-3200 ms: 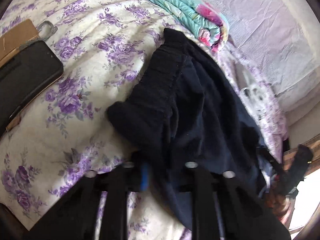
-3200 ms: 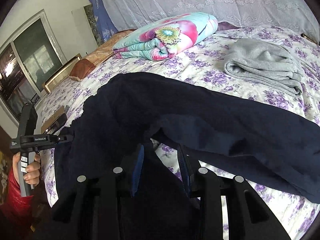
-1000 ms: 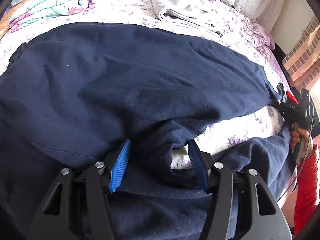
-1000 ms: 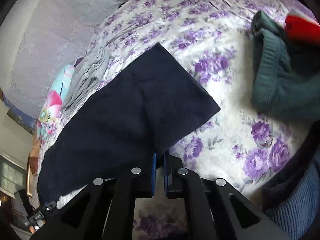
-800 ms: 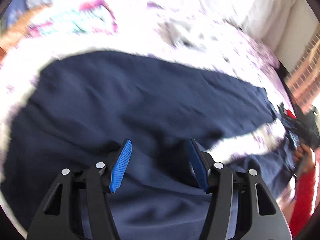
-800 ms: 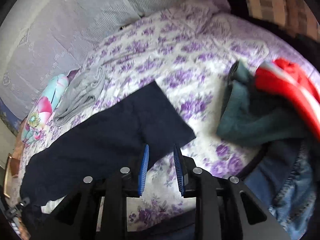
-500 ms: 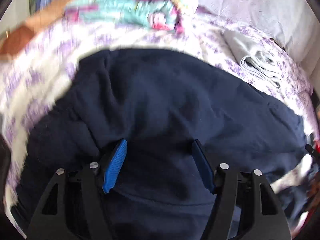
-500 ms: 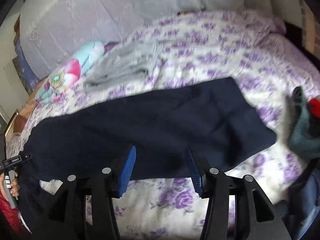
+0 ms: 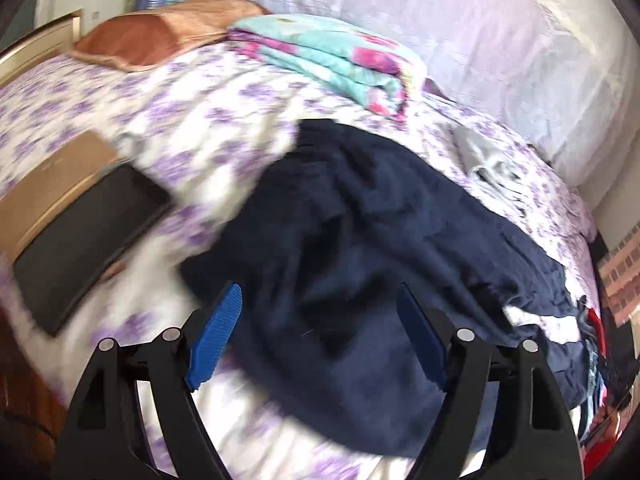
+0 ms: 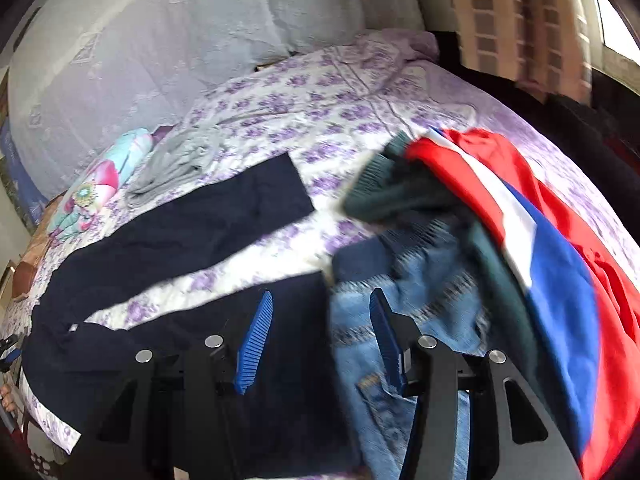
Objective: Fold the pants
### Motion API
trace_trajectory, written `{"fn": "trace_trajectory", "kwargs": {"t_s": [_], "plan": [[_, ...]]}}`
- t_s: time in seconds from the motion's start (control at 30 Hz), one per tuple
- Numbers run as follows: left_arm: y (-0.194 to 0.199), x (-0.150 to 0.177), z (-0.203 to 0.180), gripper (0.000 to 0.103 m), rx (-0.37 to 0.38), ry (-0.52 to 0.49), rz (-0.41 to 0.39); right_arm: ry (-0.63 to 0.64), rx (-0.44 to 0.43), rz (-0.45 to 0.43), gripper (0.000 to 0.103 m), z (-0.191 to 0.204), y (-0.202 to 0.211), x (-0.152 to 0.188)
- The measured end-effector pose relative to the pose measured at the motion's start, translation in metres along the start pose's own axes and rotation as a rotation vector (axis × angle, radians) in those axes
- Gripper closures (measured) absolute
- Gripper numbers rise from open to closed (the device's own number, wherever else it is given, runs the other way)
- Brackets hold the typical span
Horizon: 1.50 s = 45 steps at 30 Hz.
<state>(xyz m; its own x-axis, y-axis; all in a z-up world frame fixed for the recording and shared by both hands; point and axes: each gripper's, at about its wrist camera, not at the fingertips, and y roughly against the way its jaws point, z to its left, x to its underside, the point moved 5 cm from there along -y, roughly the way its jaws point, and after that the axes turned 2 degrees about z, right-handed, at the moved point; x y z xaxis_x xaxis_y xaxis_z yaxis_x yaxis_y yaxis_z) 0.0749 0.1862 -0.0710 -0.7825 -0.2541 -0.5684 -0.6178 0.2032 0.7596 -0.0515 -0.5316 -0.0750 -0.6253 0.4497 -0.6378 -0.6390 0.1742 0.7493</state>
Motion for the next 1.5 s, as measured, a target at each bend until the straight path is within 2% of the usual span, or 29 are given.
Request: {"fn": "trace_trajectory", "kwargs": {"t_s": [0.07,0.13,0.23,0.33,0.43,0.5,0.53,0.6,0.63,0.7,0.73,0.77,0.83,0.93,1.03,1.07,1.13,1.23,1.3,1.33,1.4,1.43,1.5], "plan": [[0.013,0.011,0.022,0.026,-0.019,0.054,-0.02,-0.036,-0.009,0.004,0.052,-0.005,-0.009,0.004],[0.014,0.022,0.041,0.026,-0.004,0.139,-0.01,-0.014,-0.002,-0.024,0.051,0.001,-0.012,0.001],[0.013,0.037,0.058,0.026,0.02,0.208,0.031,0.075,-0.015,-0.122,0.051,0.022,-0.003,-0.014],[0.009,0.042,0.051,0.026,0.057,0.204,0.046,0.176,-0.086,-0.079,0.051,0.047,-0.009,-0.016],[-0.002,0.042,0.04,0.024,0.051,0.179,0.058,0.294,-0.082,-0.002,0.051,0.074,-0.033,-0.004],[-0.012,0.039,0.033,0.016,0.033,0.167,0.067,0.37,-0.029,0.088,0.053,0.083,-0.057,0.009],[-0.019,0.037,0.031,0.015,0.012,0.166,0.071,0.386,0.015,0.121,0.053,0.081,-0.07,0.013],[-0.029,0.033,0.027,0.015,-0.03,0.154,0.074,0.401,0.038,0.11,0.053,0.079,-0.079,0.008],[-0.032,0.031,0.024,0.015,-0.051,0.137,0.072,0.381,0.057,0.104,0.057,0.077,-0.077,0.002],[-0.037,0.029,0.019,0.014,-0.089,0.105,0.07,0.349,0.132,0.044,0.058,0.075,-0.067,-0.011],[-0.037,0.03,0.017,0.014,-0.093,0.097,0.063,0.31,0.108,0.022,0.062,0.077,-0.06,-0.015],[-0.036,0.03,0.017,0.014,-0.087,0.094,0.059,0.266,0.025,0.007,0.064,0.085,-0.05,-0.019],[-0.033,0.031,0.019,0.014,-0.057,0.106,0.049,0.275,-0.203,0.024,0.064,0.128,-0.037,-0.017],[-0.032,0.03,0.024,0.015,-0.021,0.131,0.039,0.493,-0.367,0.043,0.064,0.222,-0.031,0.003],[-0.032,0.029,0.027,0.026,-0.034,0.134,0.028,0.712,-0.5,0.088,0.064,0.313,-0.034,0.035],[-0.032,0.029,0.028,0.03,-0.038,0.138,0.025,0.772,-0.531,0.098,0.064,0.338,-0.035,0.046],[-0.032,0.029,0.03,0.032,-0.036,0.152,0.024,0.884,-0.572,0.106,0.064,0.381,-0.036,0.066],[-0.032,0.027,0.03,0.033,-0.031,0.156,0.024,1.008,-0.572,0.111,0.066,0.423,-0.044,0.086],[-0.033,0.026,0.029,0.035,-0.027,0.151,0.025,1.014,-0.559,0.147,0.071,0.436,-0.056,0.089],[-0.034,0.026,0.029,0.035,-0.024,0.15,0.024,0.996,-0.576,0.183,0.085,0.439,-0.063,0.088],[-0.034,0.025,0.03,0.035,-0.011,0.158,0.024,0.938,-0.625,0.264,0.096,0.441,-0.072,0.087],[-0.034,0.024,0.031,0.035,-0.002,0.162,0.025,0.922,-0.626,0.283,0.101,0.441,-0.076,0.085],[-0.037,0.022,0.032,0.035,0.006,0.165,0.028,0.904,-0.626,0.28,0.101,0.44,-0.079,0.082]]}}
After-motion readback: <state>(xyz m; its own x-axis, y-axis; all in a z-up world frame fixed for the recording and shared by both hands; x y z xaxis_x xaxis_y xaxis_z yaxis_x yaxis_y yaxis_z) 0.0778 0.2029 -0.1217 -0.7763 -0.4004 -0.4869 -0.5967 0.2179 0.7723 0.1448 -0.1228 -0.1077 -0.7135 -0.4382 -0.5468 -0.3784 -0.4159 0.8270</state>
